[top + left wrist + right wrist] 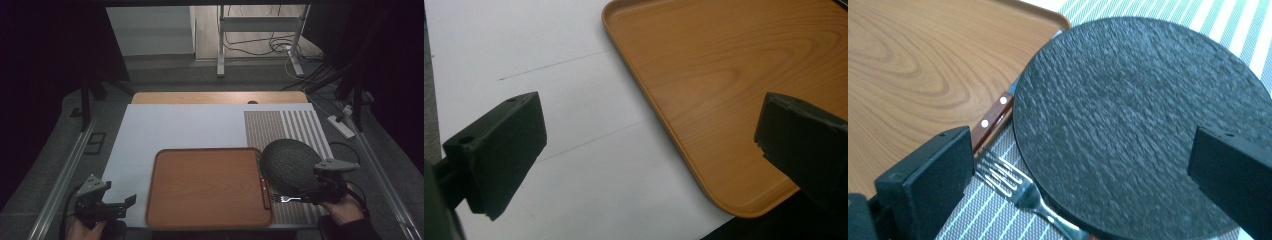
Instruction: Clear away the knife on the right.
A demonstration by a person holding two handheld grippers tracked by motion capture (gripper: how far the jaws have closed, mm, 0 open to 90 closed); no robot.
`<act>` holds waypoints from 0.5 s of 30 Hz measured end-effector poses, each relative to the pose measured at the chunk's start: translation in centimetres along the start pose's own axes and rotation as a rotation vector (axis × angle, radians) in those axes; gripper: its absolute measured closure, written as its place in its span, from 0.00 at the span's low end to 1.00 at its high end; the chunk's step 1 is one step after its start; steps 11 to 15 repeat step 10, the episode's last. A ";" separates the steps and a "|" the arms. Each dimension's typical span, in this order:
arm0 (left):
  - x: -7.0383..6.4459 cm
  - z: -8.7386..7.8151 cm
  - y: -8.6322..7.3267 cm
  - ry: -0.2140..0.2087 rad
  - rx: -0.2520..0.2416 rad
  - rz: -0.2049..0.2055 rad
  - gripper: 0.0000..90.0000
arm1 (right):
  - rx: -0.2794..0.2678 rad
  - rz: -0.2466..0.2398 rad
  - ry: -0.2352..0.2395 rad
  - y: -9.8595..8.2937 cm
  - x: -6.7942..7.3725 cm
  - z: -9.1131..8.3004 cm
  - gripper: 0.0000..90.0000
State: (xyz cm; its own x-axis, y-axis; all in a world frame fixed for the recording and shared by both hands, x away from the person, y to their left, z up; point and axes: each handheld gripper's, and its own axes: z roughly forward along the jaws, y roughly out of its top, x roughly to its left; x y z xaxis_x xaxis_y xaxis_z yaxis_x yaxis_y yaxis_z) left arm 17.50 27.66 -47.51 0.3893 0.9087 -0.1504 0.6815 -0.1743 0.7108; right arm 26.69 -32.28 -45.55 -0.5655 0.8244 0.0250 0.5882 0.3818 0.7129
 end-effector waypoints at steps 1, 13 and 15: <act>0.0 0.0 0.0 0.000 -0.001 -0.002 0.01 | -0.001 0.003 -0.003 -0.1 -0.1 -0.1 0.00; 0.0 0.0 0.1 -0.003 0.001 0.000 0.01 | 0.004 0.013 -0.017 -0.3 -0.1 -0.3 0.00; 0.0 0.0 0.1 -0.003 0.001 0.000 0.01 | 0.004 0.013 -0.017 -0.3 -0.1 -0.3 0.00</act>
